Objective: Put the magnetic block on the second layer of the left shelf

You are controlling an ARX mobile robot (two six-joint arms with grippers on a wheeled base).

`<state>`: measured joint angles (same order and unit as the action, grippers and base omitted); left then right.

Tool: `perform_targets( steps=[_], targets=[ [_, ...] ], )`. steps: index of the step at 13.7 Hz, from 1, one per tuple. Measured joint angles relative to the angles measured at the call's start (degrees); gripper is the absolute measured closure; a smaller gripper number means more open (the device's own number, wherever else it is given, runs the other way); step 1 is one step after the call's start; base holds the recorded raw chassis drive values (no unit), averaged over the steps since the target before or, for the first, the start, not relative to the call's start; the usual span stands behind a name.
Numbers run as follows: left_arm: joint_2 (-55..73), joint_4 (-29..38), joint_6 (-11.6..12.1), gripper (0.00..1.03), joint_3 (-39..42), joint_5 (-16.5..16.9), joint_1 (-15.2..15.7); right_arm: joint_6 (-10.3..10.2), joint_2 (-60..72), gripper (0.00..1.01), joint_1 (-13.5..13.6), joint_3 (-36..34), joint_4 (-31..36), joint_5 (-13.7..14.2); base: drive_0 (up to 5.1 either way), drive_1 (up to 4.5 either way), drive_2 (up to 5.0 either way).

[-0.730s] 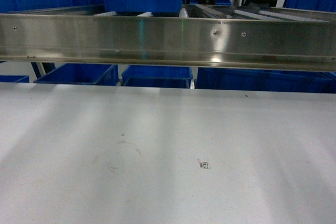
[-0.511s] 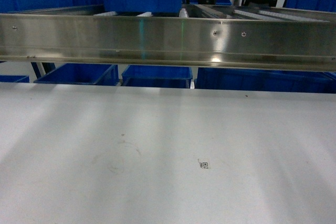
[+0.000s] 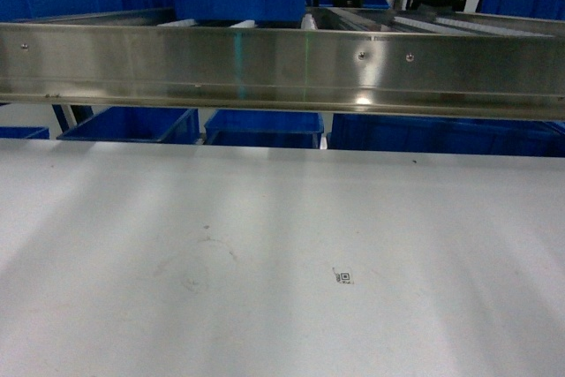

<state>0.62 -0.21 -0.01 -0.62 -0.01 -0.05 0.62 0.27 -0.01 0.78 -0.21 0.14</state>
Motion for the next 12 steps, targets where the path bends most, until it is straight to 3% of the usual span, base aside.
perform_targets(
  steps=[11,12],
  targets=[
    [0.0,0.0,0.0,0.05,0.0,0.0,0.0,0.0,0.15,0.03,0.09,0.0,0.37,0.02,0.0,0.0,0.0],
    [0.0,0.0,0.0,0.05,0.0,0.0,0.0,-0.26,7.69,0.03,3.69,0.0,11.85,4.55,0.0,0.0,0.0]
  ],
)
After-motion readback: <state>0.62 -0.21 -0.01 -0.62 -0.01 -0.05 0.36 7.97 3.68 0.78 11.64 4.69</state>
